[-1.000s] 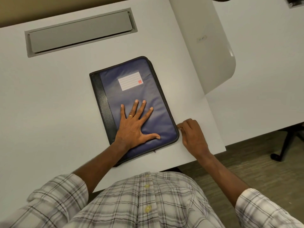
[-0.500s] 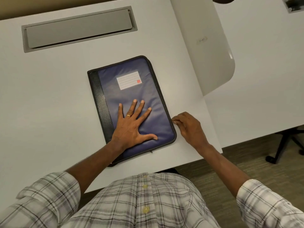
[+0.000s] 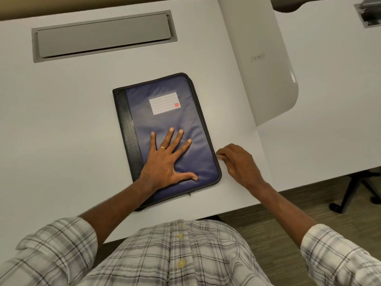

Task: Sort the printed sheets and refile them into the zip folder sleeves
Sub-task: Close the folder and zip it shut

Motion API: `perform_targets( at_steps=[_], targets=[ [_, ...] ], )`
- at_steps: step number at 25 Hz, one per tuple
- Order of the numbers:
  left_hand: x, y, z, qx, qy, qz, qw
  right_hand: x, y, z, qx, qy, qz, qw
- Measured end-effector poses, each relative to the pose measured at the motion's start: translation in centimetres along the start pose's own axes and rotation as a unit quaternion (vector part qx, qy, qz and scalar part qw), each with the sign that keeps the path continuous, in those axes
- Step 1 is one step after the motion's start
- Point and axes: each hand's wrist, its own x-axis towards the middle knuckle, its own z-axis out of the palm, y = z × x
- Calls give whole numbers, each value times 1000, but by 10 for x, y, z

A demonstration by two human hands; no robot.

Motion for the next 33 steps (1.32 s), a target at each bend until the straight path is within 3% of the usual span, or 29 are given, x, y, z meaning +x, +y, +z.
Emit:
perform_targets(
  at_steps=[6, 9, 12, 14, 20, 23, 27, 33],
  targets=[
    [-1, 0, 1, -2, 5, 14, 1000, 14, -8, 2, 13, 27, 38, 999],
    [-1, 0, 0, -6, 4, 12, 1000, 25, -3, -4, 81, -10, 96, 992],
    [-2, 0, 0, -9, 3, 9, 1000, 43, 1, -20, 244, -97, 211, 942],
    [-1, 0, 1, -14, 4, 8, 1000, 49, -2, -26, 299, -111, 220, 922],
    [1, -1, -2, -56, 19, -4, 998, 35, -7, -25, 276, -93, 221, 931],
    [16, -1, -5, -93, 32, -52, 994, 20, -12, -24, 257, -60, 202, 943],
    [34, -2, -5, -29, 4, -78, 997, 3, -20, -22, 270, -54, 193, 942],
    [34, -2, -2, -29, 5, -81, 996, -34, -30, -13, 228, -30, 184, 956]
  ],
)
